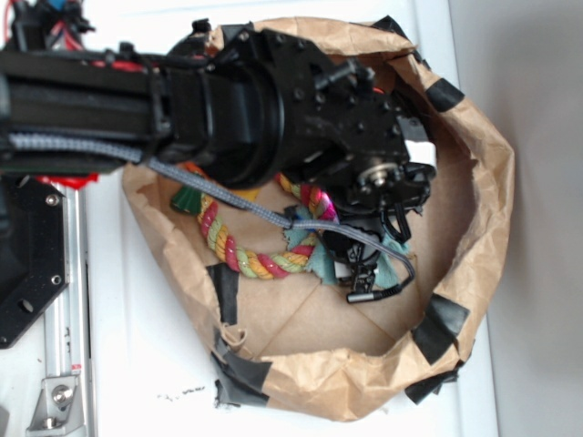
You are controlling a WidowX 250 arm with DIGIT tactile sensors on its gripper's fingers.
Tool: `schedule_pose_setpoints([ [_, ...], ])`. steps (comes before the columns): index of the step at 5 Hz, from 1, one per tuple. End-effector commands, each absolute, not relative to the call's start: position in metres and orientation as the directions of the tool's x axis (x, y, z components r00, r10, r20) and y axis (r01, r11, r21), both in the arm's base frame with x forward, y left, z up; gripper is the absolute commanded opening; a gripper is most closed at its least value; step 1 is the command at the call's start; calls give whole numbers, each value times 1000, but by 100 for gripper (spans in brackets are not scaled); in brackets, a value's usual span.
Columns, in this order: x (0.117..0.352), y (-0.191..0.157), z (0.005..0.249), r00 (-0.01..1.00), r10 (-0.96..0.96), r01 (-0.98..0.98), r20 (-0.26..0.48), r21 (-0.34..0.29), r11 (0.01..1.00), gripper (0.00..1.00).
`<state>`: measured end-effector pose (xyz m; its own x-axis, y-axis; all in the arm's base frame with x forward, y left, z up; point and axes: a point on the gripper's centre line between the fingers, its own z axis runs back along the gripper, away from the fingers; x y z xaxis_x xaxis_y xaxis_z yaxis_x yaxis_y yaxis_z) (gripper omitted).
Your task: Grab the blue cloth.
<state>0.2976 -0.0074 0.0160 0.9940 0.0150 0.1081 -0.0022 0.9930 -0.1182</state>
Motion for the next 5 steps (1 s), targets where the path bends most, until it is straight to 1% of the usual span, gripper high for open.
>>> schedule_pose_setpoints([
  [1,290,-16,43,986,-52,71,157,-117,991,0],
  [2,286,-12,62,979,-73,91,190,-86,992,0],
  [3,292,-17,72,974,-77,95,212,-74,993,0],
  [4,291,-27,81,968,-96,116,232,-74,990,0],
  [5,286,-34,101,958,-99,129,268,-97,987,0],
])
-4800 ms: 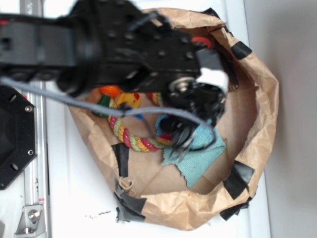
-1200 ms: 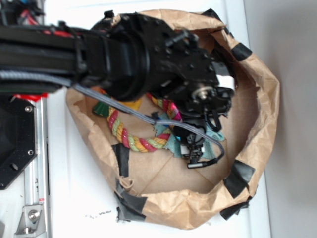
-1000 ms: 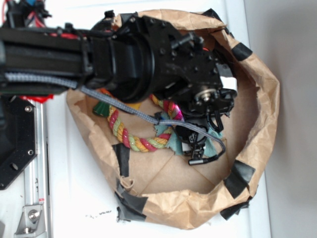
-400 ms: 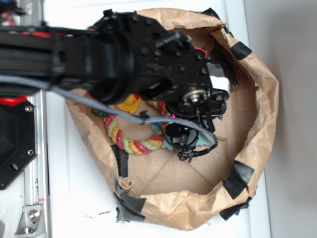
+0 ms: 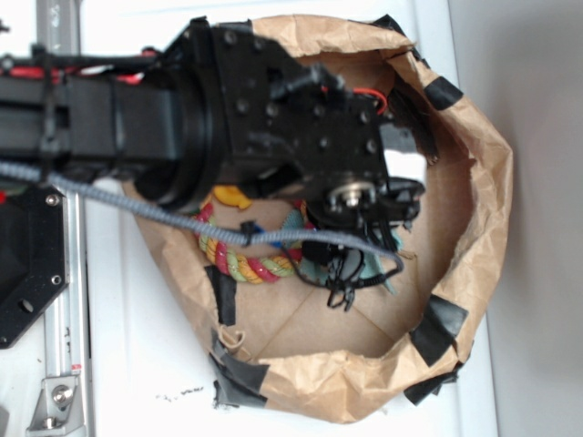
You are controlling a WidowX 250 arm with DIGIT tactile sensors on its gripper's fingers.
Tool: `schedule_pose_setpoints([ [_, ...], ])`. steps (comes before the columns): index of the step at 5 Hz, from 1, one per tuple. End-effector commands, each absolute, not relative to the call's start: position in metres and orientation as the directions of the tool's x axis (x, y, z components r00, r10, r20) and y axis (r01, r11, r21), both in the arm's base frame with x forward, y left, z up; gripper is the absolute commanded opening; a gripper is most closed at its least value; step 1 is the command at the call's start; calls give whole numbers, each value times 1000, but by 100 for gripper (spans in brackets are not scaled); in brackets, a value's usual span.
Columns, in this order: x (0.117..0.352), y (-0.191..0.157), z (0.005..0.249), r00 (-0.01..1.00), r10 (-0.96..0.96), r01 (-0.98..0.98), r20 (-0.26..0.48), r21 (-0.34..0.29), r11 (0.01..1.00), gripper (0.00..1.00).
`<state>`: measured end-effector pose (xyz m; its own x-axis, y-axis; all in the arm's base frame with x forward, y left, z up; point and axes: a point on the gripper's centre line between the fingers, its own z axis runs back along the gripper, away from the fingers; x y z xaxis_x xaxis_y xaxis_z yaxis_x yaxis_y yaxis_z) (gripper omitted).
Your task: Grab the blue cloth.
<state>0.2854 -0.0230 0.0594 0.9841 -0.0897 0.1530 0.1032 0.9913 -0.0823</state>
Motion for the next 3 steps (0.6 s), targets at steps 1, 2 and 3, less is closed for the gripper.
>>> schedule_pose_setpoints([
  [1,285,-30,110,953,-95,128,287,-99,987,0],
  [2,278,-19,144,941,-74,105,330,-77,991,0],
  [3,279,-8,153,955,-47,79,294,-98,992,63],
])
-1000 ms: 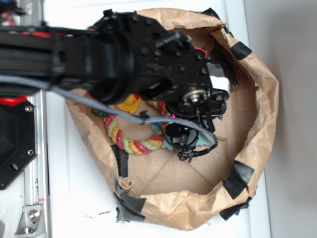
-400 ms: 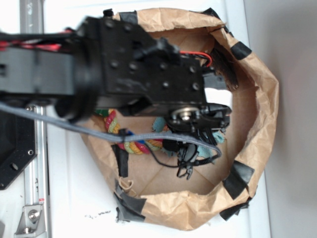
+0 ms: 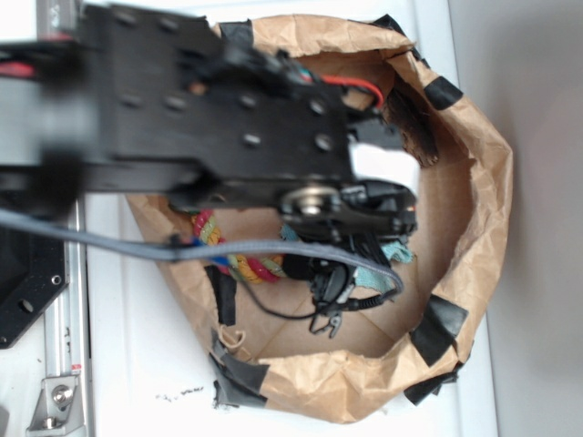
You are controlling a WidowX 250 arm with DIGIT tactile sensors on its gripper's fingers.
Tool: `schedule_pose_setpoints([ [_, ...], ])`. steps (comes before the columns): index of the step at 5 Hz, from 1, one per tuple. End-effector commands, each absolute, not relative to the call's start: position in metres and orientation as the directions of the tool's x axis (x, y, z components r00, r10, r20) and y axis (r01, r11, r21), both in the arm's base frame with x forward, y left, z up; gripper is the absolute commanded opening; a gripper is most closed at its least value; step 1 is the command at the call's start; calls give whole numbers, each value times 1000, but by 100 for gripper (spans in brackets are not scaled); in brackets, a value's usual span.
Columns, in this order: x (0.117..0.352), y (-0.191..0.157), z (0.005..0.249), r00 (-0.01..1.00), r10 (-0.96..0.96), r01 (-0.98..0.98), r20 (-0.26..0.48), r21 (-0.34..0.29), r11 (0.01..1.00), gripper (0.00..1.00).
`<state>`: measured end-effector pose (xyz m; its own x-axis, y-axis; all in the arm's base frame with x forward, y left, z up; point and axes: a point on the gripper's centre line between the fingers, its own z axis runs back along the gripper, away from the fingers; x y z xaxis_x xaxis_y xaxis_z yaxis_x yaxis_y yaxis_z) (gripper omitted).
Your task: Grab the blue cloth.
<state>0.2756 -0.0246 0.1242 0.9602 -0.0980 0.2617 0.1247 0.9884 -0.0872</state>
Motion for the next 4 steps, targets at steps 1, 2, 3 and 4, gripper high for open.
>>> schedule_pose_setpoints([
  [1,289,-12,123,971,-51,62,232,-42,997,100],
  [2,297,-22,95,979,-67,77,195,-47,996,100],
  [3,298,-38,70,977,-117,131,176,-72,989,100],
  [4,298,-43,55,979,-136,152,149,-98,983,100],
])
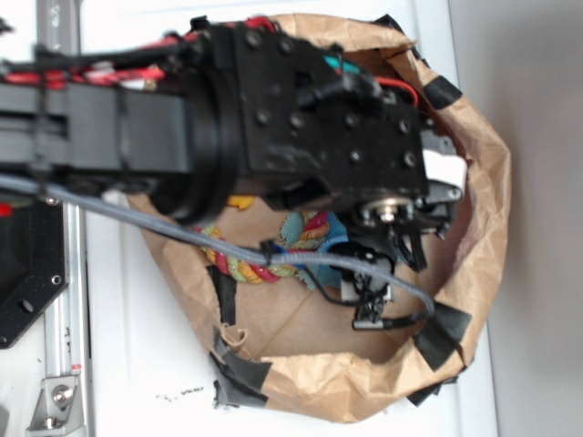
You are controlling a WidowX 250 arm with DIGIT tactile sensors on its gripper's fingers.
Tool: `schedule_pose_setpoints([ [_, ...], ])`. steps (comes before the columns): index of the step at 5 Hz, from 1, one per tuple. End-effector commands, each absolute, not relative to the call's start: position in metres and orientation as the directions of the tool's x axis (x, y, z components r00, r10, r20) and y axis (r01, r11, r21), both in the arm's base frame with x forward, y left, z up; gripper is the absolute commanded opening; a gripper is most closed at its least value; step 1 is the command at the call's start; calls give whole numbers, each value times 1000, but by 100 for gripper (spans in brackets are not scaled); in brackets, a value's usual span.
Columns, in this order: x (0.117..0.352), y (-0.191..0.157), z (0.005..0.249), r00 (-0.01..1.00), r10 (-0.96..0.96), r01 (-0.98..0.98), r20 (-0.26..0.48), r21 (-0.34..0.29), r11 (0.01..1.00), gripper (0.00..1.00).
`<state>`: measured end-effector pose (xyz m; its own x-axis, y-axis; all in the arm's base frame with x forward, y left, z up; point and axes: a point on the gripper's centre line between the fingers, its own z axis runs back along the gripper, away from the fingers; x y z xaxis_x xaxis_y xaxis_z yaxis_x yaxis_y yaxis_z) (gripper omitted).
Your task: Grab the blue cloth.
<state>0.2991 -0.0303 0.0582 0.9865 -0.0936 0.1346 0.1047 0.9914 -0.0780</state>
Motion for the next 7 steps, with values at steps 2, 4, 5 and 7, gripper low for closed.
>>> schedule_pose_setpoints([
  [2,299,-31,35,986,-117,128,120,-90,988,0],
  [4,300,-29,37,986,-111,123,121,-94,988,0],
  [5,297,-28,54,982,-118,129,148,-68,989,0],
  [7,281,-19,154,958,-92,110,271,-53,993,0],
])
